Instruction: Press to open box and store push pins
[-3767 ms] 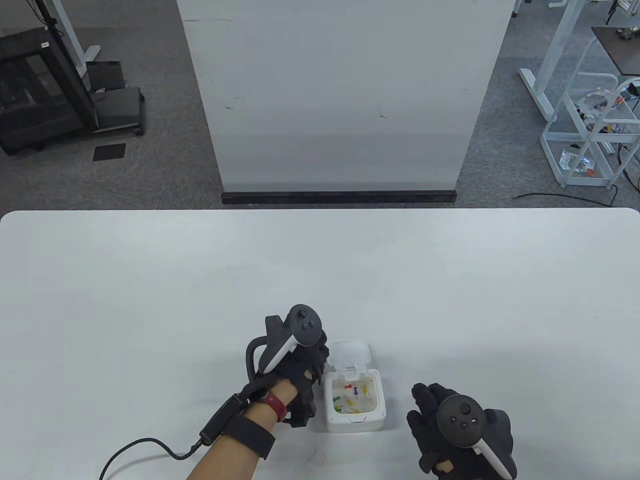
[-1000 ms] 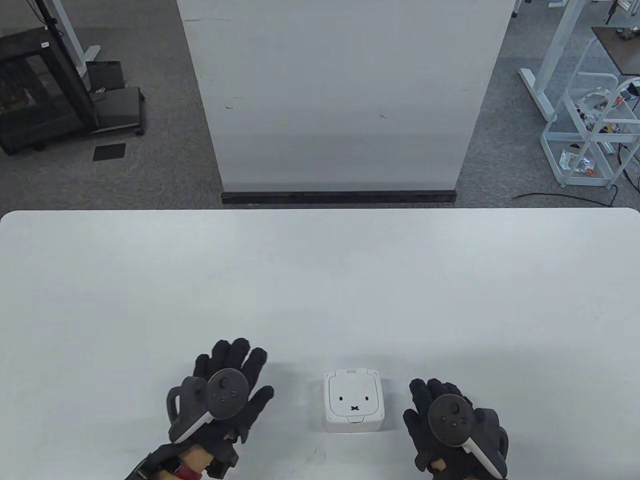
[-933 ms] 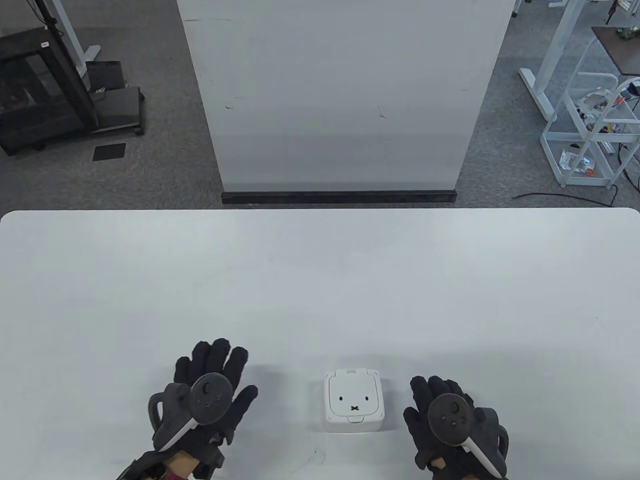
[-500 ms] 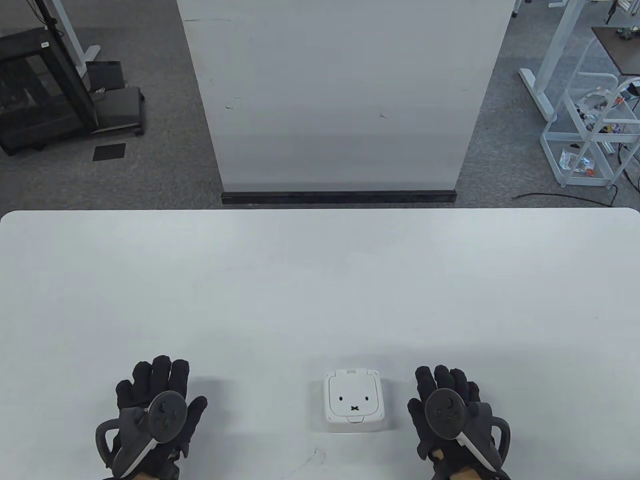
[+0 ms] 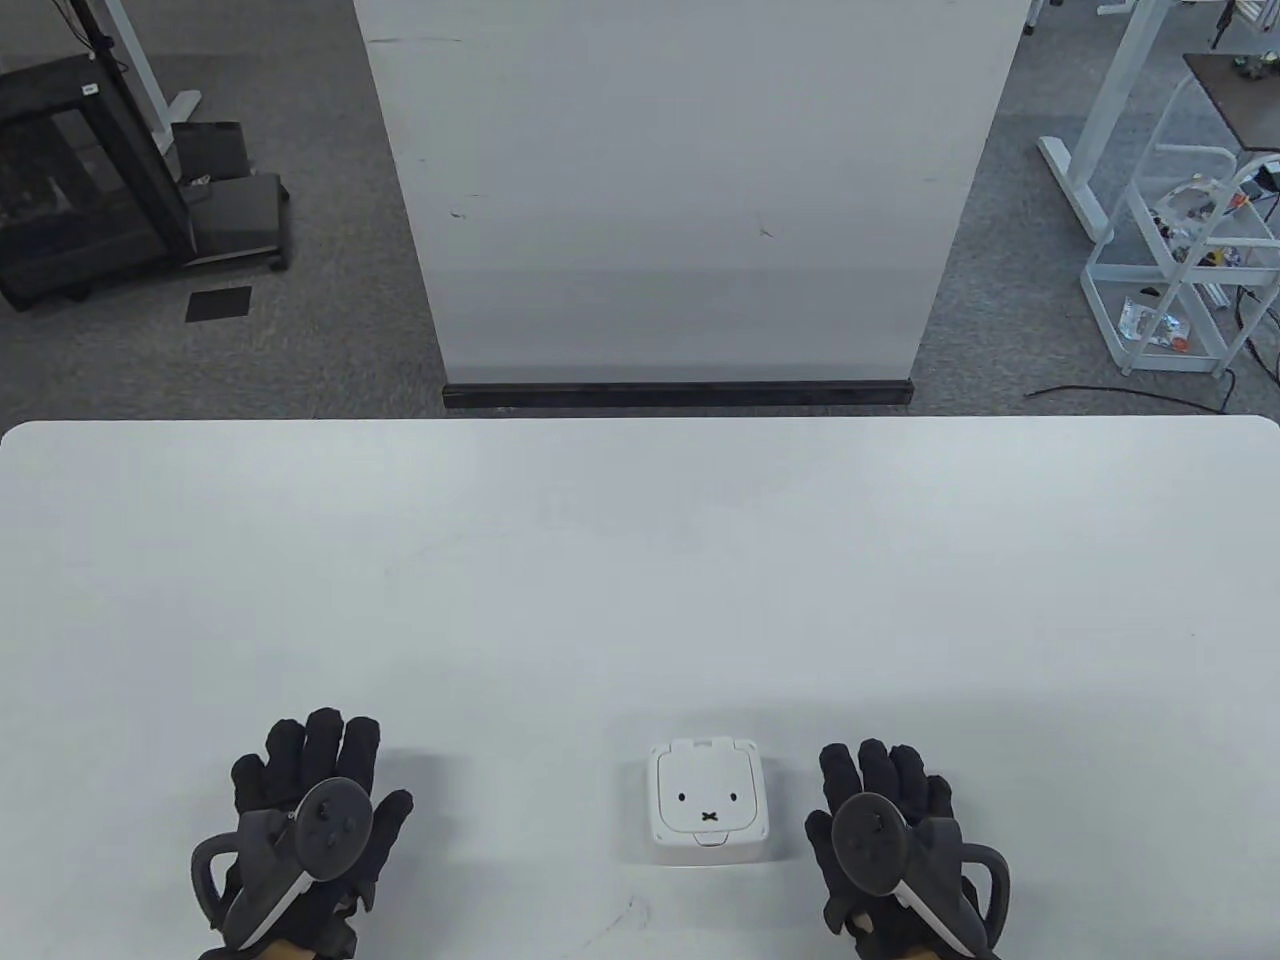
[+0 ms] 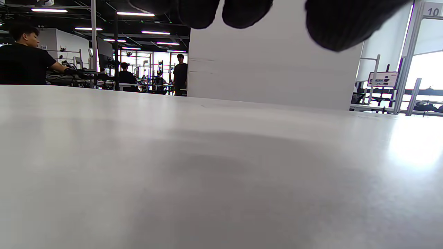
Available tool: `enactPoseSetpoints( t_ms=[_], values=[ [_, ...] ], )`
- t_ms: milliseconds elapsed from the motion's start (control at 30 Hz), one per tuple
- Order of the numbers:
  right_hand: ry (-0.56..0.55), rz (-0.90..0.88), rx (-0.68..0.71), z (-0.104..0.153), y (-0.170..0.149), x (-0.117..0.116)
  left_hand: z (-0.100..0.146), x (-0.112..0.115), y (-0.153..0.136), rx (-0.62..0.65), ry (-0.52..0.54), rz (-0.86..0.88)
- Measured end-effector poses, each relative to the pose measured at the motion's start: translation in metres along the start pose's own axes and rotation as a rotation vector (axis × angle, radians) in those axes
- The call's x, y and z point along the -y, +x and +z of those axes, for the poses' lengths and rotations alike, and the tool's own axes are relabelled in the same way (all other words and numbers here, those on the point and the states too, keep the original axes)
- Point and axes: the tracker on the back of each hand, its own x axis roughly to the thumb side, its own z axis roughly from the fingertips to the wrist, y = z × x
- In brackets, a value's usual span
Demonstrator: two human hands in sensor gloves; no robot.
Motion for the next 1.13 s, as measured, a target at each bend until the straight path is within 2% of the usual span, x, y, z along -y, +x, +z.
enactPoseSetpoints(
  t_ms=[367, 1133],
  values=[
    [-0.057, -0.032, -0.031, 0.002, -0.006, 0.007, 0.006, -0.005, 0.000, 0.027, 0.024, 0.015],
    [-0.045, -0.066, -0.013, 0.003, -0.006, 0.007, 0.007, 0.005, 0.000, 0.018, -0.019, -0.014]
  ],
)
